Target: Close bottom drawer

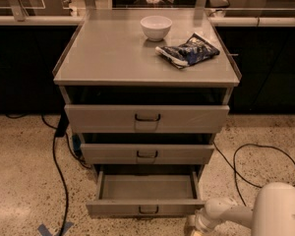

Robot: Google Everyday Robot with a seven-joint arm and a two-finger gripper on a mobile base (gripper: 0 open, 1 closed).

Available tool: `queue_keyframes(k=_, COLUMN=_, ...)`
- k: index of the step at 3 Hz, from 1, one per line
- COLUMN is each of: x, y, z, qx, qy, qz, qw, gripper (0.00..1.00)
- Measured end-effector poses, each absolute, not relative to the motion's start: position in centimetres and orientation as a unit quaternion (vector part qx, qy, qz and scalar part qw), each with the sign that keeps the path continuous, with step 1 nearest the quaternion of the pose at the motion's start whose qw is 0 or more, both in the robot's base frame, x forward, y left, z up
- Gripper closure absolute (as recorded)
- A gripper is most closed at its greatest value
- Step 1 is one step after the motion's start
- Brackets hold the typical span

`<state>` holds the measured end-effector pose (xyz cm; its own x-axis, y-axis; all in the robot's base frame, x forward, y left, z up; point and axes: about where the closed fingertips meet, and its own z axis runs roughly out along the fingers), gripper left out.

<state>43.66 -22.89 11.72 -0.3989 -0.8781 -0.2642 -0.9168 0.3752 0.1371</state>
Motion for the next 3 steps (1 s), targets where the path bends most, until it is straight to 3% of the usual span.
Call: queue_keyframes(k=3, x=51.2, y=-18.5, z=14.0, qx=-0.546, qy=0.822, qz=0.09, qw=0.135, gripper=0.0)
